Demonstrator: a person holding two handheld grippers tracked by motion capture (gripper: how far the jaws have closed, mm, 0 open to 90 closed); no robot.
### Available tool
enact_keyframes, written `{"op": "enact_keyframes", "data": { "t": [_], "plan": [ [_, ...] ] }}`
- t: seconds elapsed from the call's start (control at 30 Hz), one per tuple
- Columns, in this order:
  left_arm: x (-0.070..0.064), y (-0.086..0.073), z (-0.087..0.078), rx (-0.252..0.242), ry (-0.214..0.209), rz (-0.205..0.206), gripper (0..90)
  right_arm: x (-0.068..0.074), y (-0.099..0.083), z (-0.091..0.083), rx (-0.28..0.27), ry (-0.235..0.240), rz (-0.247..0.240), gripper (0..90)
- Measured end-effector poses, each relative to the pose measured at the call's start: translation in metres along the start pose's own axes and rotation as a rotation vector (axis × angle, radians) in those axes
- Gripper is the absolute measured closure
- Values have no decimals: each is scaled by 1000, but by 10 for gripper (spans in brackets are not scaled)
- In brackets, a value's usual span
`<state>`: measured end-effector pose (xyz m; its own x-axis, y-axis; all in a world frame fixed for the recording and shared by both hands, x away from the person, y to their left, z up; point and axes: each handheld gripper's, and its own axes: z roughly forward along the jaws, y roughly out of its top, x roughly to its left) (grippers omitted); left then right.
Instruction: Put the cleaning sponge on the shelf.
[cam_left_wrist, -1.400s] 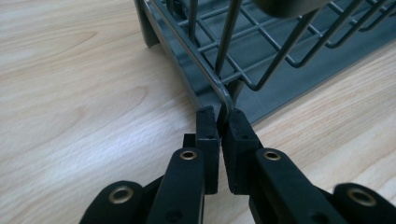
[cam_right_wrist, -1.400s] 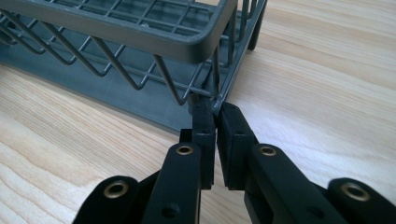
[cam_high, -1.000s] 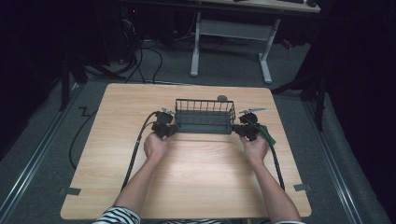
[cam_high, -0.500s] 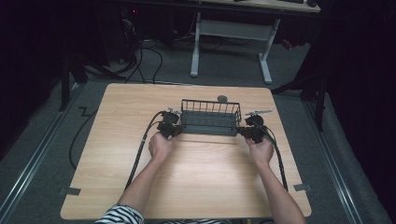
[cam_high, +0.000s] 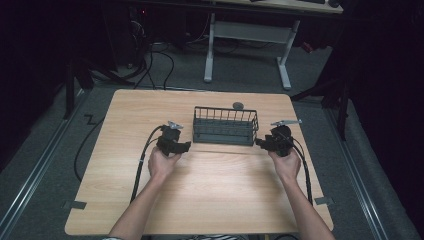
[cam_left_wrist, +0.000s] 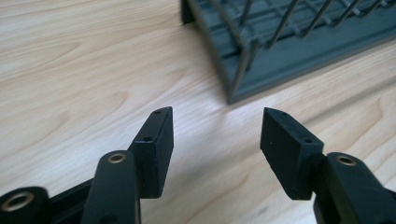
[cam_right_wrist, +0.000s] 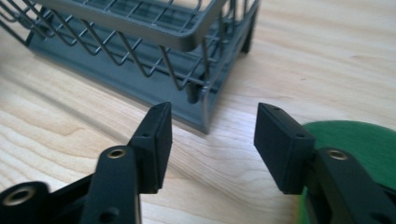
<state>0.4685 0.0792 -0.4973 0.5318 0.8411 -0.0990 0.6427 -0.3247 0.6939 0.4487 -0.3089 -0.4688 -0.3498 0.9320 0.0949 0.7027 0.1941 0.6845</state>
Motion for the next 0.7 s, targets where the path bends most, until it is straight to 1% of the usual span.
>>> {"op": "enact_keyframes", "data": {
  "t": [0.03,0.1,0.13,0.17,0.2,0.23,0.27,0.3,0.33,0.37,0.43,0.47,0.5,0.53,0.57,0.6,0.63,0.67,0.7],
  "plan": [
    [2,-4,-3,-6,3,-6,434,0,-2,-3,-13,-17,-2,398],
    [5,-12,-10,-13,10,-9,433,-1,-6,-8,-20,-22,6,326],
    [5,-12,-10,-13,10,-9,429,-2,-8,-11,-32,-18,25,301],
    [7,-21,-16,-16,24,-4,427,-4,-10,-14,-43,-11,37,277],
    [8,-25,-19,-13,33,-4,425,-6,-12,-17,-52,-5,52,254],
    [8,-25,-19,-13,33,-4,421,-6,-12,-17,-52,-5,52,254],
    [10,-30,-22,-18,43,-4,421,-7,-14,-19,-54,-5,58,234],
    [13,-39,-27,-19,58,-7,421,-9,-16,-24,-46,-34,53,228],
    [14,-43,-29,-22,64,-11,421,-10,-17,-27,-54,-43,48,224],
    [16,-47,-32,-20,70,-14,421,-12,-20,-30,-70,-37,49,206],
    [18,-55,-36,-25,89,-14,419,-16,-26,-36,-93,-6,57,167],
    [19,-59,-37,-27,92,-21,420,-18,-29,-38,-93,-6,63,164],
    [19,-59,-37,-27,92,-21,419,-18,-29,-38,-93,-6,63,164],
    [20,-62,-39,-24,98,-25,419,-19,-33,-40,-105,-21,67,175],
    [21,-69,-41,-25,110,-26,419,-23,-39,-43,-104,-52,70,188],
    [21,-69,-41,-25,110,-26,419,-23,-39,-43,-104,-52,70,188],
    [22,-72,-41,-18,113,-22,419,-27,-42,-45,-93,-56,76,206],
    [22,-78,-42,-12,125,-12,419,-30,-43,-46,-88,-57,82,213],
    [23,-81,-42,-10,131,-10,419,-32,-44,-47,-81,-60,87,217]
  ]
}}
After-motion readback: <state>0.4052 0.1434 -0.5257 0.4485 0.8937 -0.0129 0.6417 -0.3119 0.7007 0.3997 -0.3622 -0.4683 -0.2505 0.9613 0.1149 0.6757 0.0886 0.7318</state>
